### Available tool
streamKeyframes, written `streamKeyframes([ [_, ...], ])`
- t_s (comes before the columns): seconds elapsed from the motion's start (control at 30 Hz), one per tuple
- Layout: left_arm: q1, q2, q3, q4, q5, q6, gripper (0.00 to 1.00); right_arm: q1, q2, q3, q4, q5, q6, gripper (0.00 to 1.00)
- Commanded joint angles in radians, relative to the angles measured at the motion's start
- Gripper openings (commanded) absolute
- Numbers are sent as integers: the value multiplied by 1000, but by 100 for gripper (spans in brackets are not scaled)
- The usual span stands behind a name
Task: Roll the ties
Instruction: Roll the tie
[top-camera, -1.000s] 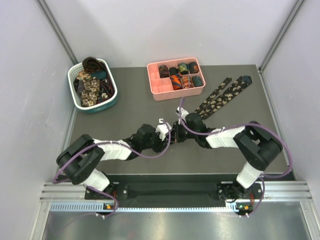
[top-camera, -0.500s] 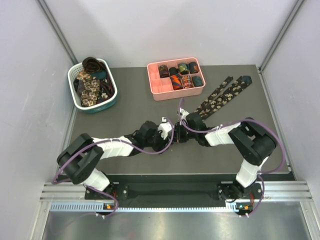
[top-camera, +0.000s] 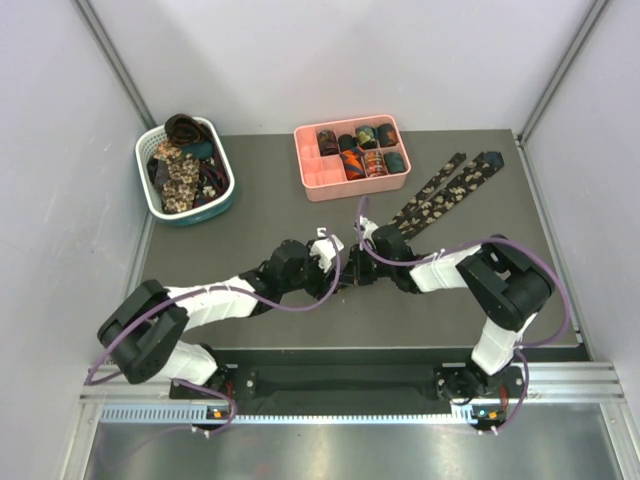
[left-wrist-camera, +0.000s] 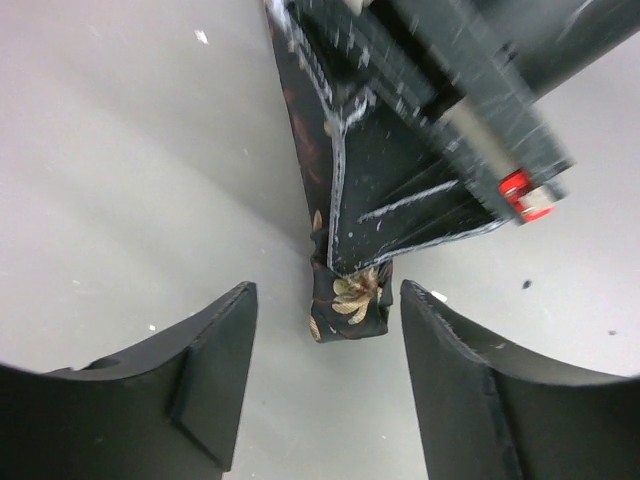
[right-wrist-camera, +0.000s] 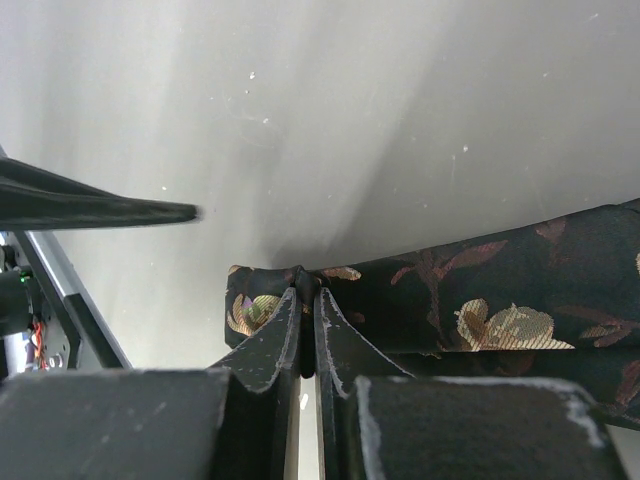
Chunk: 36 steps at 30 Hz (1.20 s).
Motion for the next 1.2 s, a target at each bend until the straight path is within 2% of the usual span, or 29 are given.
streamKeyframes([
  [0.0, -1, 62, 19, 47, -1, 35, 63, -12, 4, -12, 1, 14, -11, 4],
  [0.27, -1, 167, 53, 60, -21, 15, 49, -13, 4, -21, 6, 14, -5, 5],
  [0.37, -3, 184, 55, 55, -3, 10, 44, -13, -8, -25, 6, 14, -4, 9],
  [0.5, -9, 174, 45, 46, -12, 7, 43, -19, -45, -20, -13, 17, -2, 24],
  [0.7, -14, 171, 41, 26, -18, 7, 42, -25, -107, 3, -68, 49, -11, 31],
  [0.8, -15, 177, 41, 29, -16, 2, 41, -30, -135, 5, -92, 66, -14, 31],
  [0.93, -15, 179, 39, 32, -13, -2, 41, -35, -149, 9, -109, 71, -19, 25],
  [1.17, -17, 165, 45, 29, -9, -1, 42, -36, -108, 32, -131, 50, -50, 21],
])
